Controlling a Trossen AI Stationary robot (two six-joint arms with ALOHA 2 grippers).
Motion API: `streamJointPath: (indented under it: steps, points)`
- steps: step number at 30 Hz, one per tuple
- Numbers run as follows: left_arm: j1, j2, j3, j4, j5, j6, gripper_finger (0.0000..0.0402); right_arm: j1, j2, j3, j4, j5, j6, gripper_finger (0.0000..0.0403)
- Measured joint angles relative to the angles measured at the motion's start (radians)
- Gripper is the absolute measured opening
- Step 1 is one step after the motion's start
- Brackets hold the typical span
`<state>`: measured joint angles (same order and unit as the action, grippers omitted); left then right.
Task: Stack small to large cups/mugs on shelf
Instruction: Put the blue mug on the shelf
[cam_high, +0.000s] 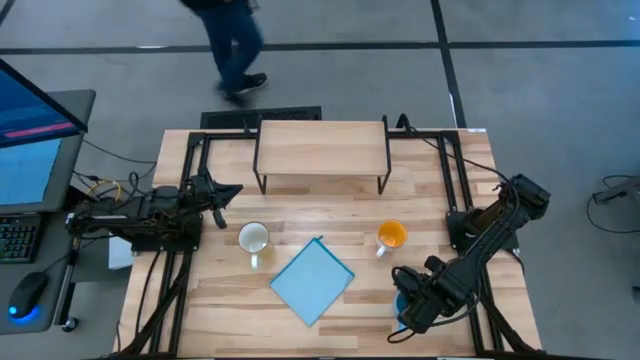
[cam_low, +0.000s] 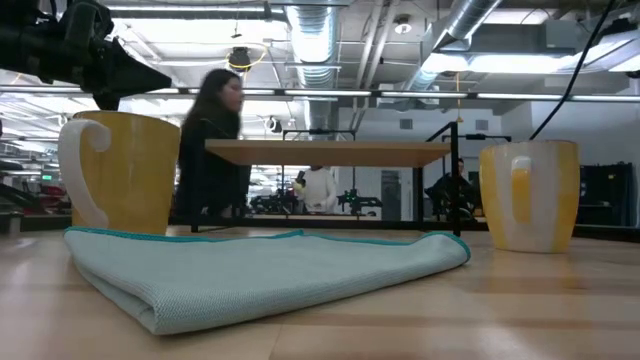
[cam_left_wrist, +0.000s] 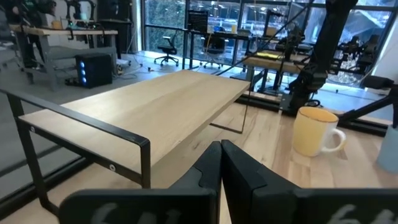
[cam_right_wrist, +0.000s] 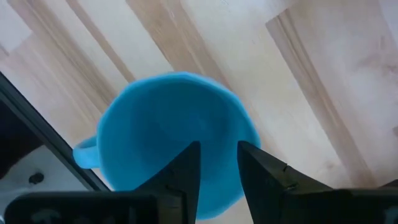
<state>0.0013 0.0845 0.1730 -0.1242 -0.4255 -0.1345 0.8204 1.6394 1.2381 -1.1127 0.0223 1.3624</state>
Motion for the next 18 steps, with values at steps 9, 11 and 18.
streamJointPath:
  steps: [9,11,18]
  points:
    - [0.000,0.000,0.000,0.001,0.000,-0.019,0.0000,-0.016,-0.001,0.041,-0.006,0.005,-0.097,0.0128]
    - [0.000,0.000,0.000,0.001,0.000,-0.036,0.0000,-0.020,-0.001,0.050,-0.025,0.004,-0.113,0.0128]
    - [0.000,0.000,0.000,-0.001,0.000,-0.074,0.0000,-0.020,-0.001,0.052,-0.118,0.004,-0.147,0.0128]
